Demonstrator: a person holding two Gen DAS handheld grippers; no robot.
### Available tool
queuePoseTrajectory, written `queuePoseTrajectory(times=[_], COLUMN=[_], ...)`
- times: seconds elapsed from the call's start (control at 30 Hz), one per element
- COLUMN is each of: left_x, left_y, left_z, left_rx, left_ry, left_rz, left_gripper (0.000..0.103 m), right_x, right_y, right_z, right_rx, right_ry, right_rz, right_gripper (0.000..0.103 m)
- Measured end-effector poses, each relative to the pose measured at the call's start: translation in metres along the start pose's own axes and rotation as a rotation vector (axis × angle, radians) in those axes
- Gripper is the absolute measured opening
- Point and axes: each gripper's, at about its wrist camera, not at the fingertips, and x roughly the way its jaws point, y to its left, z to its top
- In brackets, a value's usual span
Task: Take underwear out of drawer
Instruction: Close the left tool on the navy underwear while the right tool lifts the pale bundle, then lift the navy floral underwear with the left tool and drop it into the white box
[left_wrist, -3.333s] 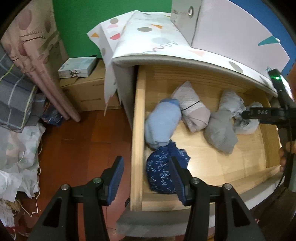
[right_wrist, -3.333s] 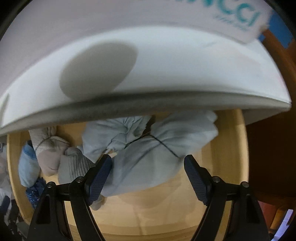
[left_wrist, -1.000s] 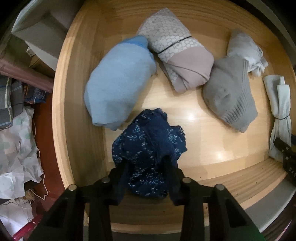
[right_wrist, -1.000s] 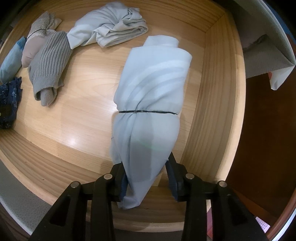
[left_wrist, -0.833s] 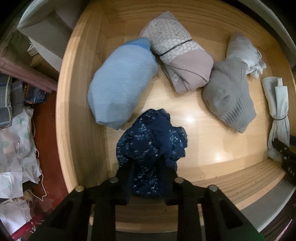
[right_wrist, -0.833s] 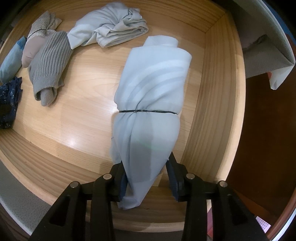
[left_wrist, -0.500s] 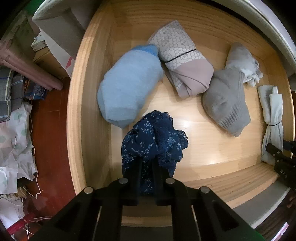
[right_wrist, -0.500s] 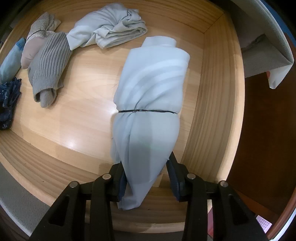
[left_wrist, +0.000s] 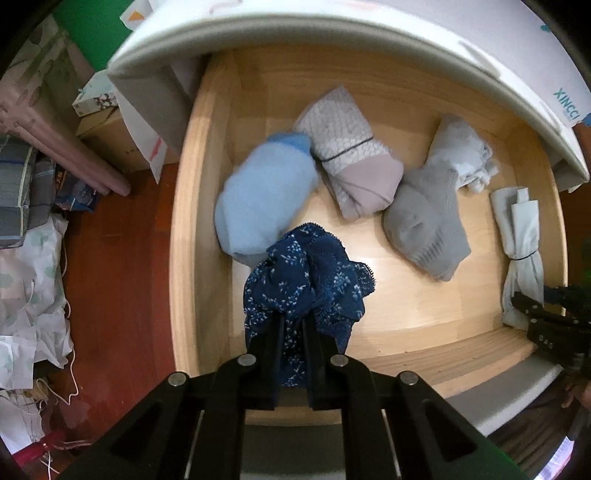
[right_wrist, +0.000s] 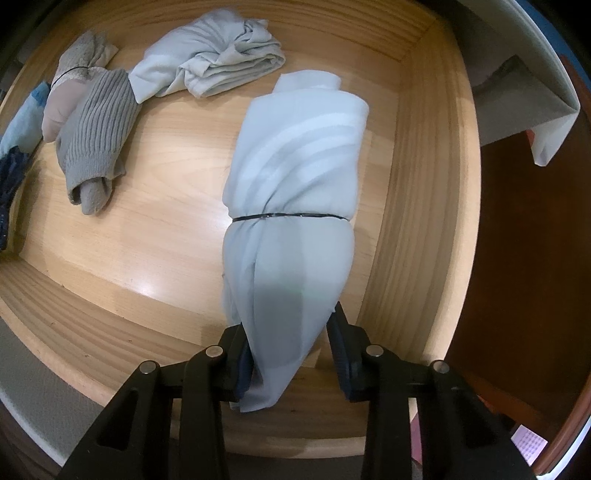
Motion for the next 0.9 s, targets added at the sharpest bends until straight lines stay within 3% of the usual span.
queuePoseTrajectory(times=[0.5,0.9], left_x=[-0.067,-0.157], left_y=[0.003,0.022], left_z=[0.001,0.013], left_rx=[0.016,-0.014], left_ry=[-0.132,-0.320], left_rz=[0.003,-0.045], left_gripper=[0.009,0.009], right_x=[0.001,-0.004], right_y=[0.006,0.009], right_z=[-0.004,-0.011], right_rx=[0.019,0.028], right_ry=[-0.019,-0.029], right_rz=[-0.043,-0.049], right_gripper=[0.033,0.033])
